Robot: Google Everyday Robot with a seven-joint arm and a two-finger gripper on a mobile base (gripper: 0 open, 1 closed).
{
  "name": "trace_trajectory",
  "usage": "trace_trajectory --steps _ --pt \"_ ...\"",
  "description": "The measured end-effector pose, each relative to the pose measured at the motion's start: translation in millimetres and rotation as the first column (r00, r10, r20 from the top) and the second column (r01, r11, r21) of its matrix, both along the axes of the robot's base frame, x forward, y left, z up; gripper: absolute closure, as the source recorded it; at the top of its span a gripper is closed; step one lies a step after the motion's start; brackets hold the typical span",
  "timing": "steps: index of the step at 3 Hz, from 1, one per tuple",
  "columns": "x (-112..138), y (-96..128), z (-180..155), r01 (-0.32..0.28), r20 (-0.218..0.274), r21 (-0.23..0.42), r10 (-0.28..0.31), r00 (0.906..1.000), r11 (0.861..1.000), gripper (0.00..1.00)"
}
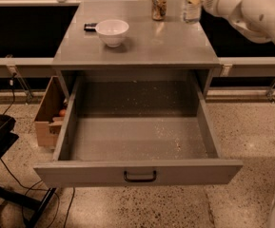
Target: Pick blue plastic bottle from top drawer and place on counter
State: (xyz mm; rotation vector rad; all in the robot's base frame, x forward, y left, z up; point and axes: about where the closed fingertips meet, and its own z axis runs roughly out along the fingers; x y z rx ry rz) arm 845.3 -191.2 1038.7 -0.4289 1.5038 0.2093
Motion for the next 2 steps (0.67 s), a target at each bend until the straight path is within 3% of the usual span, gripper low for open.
trace_trajectory --steps 1,2 --pt "19.3 -26.3 -45.4 0.026 0.007 0.088 -0.027 0.9996 0.996 1.00" --pt "27.9 -30.0 -71.8 0.017 0.005 0.124 -0.018 0.9998 0.992 1.00"
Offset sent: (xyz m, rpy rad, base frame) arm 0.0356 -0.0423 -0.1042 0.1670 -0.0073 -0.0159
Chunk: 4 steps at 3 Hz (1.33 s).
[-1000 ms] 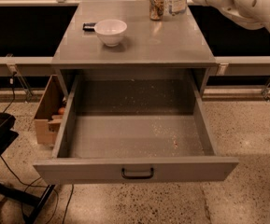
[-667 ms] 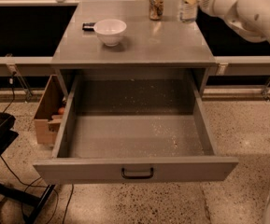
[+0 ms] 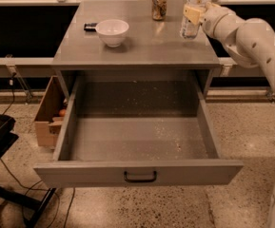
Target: Pick blue plastic bottle from top drawer and place on counter
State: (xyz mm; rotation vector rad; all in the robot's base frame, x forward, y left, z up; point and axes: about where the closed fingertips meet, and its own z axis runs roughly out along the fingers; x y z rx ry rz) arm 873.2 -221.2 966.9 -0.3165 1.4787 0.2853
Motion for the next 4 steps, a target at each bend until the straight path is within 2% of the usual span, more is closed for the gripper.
trace_trajectory --steps 1,2,4 --pt "4.9 17.2 -18.9 -0.033 -0.041 -0.007 0.033 0.9986 0.999 1.00" --pt "9.3 11.5 -48.0 -0.030 -0.098 -0.030 0.027 0.9948 0.999 1.00" --pt "9.3 11.5 -42.2 -0.030 -0.099 -0.030 0.027 0.9948 0.999 0.40"
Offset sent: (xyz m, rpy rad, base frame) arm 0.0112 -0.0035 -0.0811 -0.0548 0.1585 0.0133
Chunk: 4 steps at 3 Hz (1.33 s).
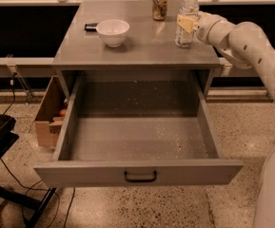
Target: Pick blue plastic bottle from top drawer and place on counter
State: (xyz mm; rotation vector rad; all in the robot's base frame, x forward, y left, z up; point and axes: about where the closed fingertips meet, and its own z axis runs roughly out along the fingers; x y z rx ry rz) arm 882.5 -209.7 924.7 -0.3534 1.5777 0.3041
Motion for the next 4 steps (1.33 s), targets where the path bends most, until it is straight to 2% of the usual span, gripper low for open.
trace_trajectory --steps 1,2,3,4 --pt "0.0 0.0 0.0 0.000 0.000 0.000 0.000 1.0000 1.000 0.16" --pt "0.0 0.0 0.0 0.000 0.000 0.000 0.000 1.0000 1.000 0.00" --pt "0.0 0.1 0.0 0.000 0.000 0.000 0.000 1.0000 1.000 0.00" --pt "-27.1 -15.7 12.1 -0.030 0.006 -0.056 0.030 0.9995 0.998 0.00"
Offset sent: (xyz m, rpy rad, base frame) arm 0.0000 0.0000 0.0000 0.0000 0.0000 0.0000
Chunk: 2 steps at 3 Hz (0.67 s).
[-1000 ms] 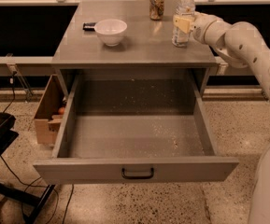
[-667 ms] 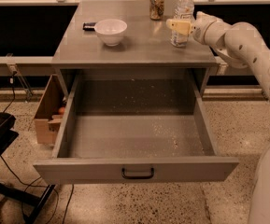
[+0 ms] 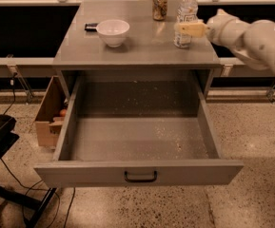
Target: Pick blue plastic bottle from top drawer and place on counter
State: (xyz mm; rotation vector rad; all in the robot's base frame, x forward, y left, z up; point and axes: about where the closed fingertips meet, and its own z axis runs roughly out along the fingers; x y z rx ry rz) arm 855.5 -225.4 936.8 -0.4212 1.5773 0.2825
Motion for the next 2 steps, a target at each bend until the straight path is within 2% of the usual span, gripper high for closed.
trace_trajectory --steps 1,2 --pt "-89.8 -42.0 38.2 -0.062 0.002 -0.239 0.065 0.9979 0.969 0.00" --pt "-157.5 -62.5 53.2 -0.064 -0.092 -0.432 0.027 0.9954 0.900 0.00"
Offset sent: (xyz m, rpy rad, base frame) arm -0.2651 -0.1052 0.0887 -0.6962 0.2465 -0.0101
